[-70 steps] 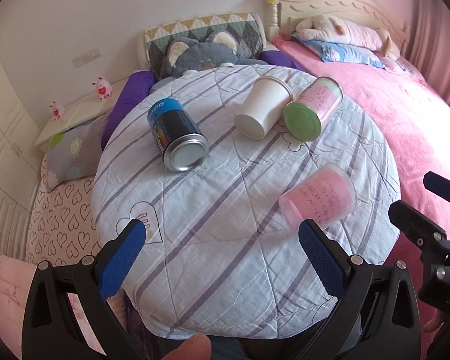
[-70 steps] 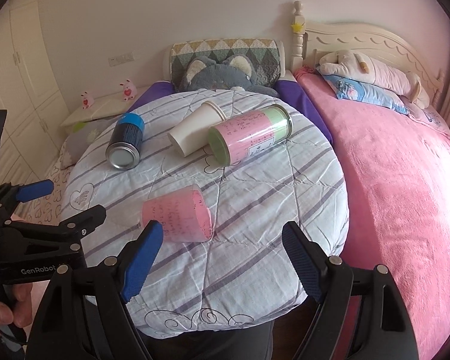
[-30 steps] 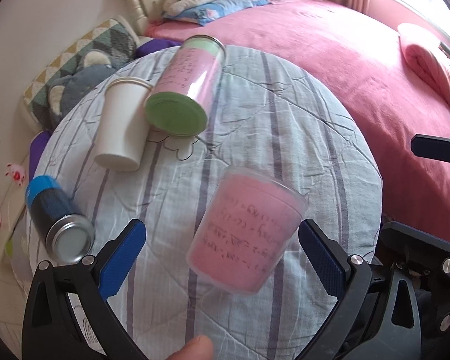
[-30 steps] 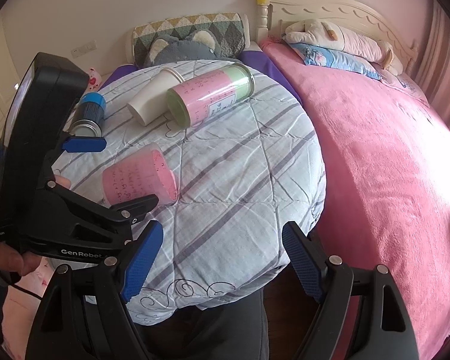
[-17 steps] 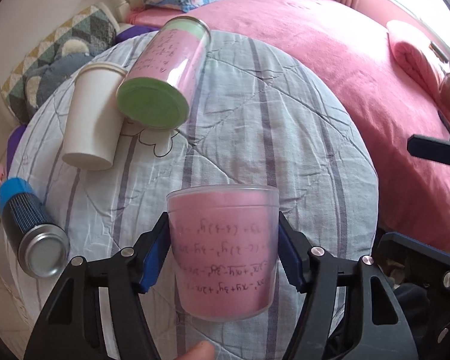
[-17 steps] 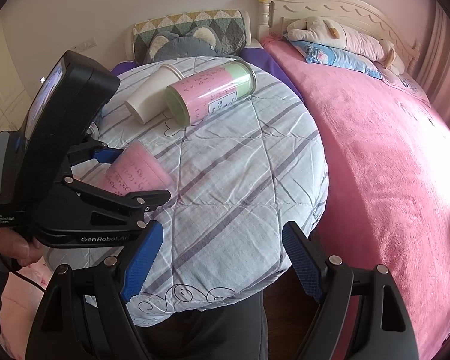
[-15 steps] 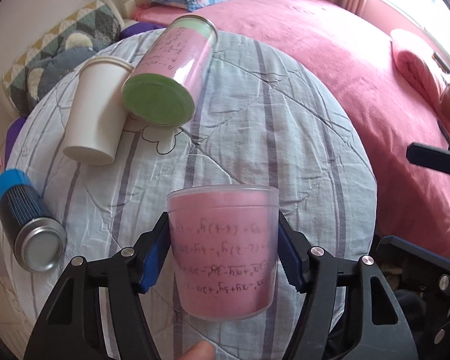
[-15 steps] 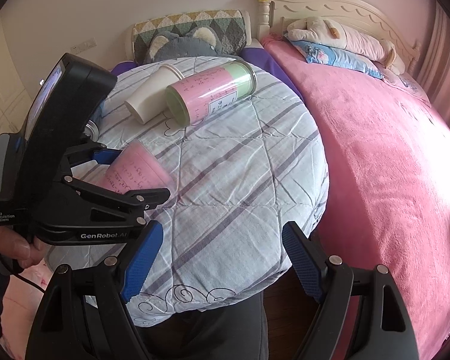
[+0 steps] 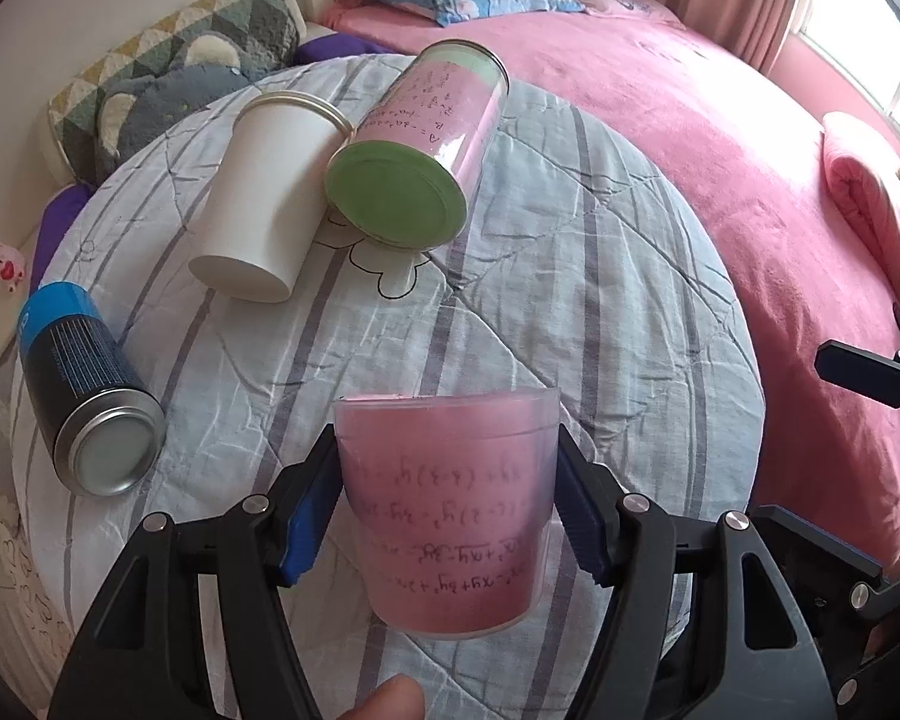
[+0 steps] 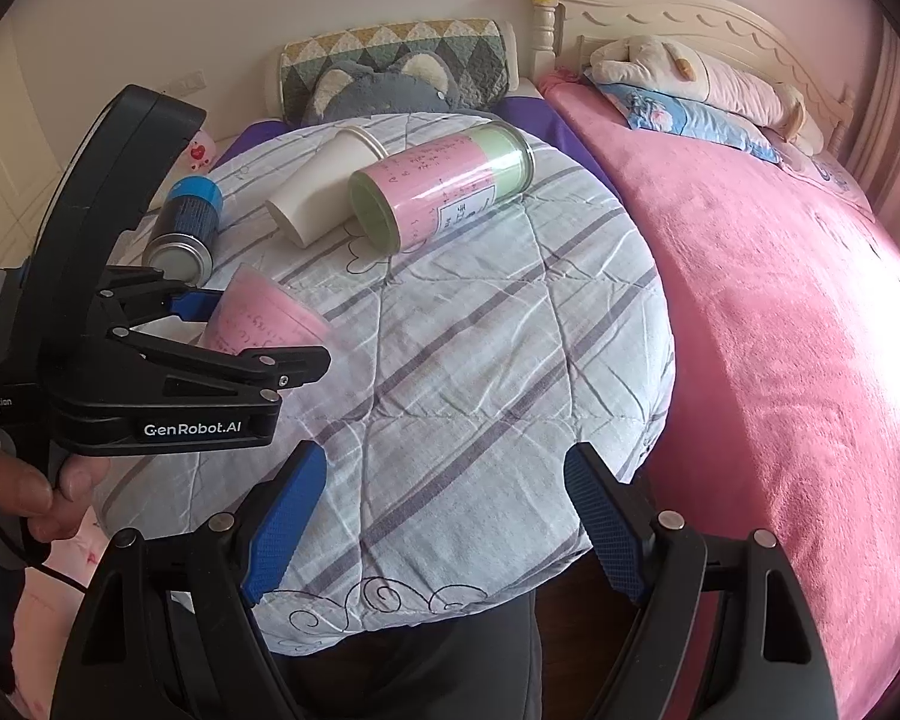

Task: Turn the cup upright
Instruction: 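Lift the pink cup with the left gripper and turn its rim upward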

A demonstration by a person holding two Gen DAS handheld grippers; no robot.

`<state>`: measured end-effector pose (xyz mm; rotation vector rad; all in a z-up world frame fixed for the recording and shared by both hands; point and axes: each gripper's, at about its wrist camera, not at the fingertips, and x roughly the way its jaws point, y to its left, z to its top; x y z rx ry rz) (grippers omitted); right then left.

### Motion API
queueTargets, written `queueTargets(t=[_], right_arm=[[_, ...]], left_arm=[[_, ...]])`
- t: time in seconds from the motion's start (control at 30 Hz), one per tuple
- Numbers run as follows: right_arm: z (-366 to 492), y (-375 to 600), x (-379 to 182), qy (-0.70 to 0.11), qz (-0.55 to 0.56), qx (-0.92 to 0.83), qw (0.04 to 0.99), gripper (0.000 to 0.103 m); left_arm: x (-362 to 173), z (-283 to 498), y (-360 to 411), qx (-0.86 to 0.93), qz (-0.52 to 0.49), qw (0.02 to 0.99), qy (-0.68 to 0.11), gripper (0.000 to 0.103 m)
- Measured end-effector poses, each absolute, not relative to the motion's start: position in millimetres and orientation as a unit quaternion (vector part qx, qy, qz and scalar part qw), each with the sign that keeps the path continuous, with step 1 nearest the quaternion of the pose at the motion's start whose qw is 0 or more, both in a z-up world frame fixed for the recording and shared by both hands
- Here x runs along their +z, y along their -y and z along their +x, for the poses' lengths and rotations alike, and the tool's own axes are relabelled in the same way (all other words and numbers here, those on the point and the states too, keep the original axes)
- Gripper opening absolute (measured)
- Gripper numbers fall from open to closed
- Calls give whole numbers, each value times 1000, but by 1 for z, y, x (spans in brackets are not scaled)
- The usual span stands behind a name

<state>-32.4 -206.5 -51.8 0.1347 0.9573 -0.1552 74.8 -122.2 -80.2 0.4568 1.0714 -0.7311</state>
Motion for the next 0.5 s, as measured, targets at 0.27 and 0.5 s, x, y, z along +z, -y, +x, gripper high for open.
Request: queueTargets(t=[0.27, 0.5], right_arm=[[-32, 206, -52, -460, 65, -72, 882, 83], [-31, 208, -52, -461, 68, -71, 882, 83]], left_arm=[[-81, 82, 126, -331, 196, 770, -508, 67], [-78, 84, 121, -320, 178, 778, -511, 66]])
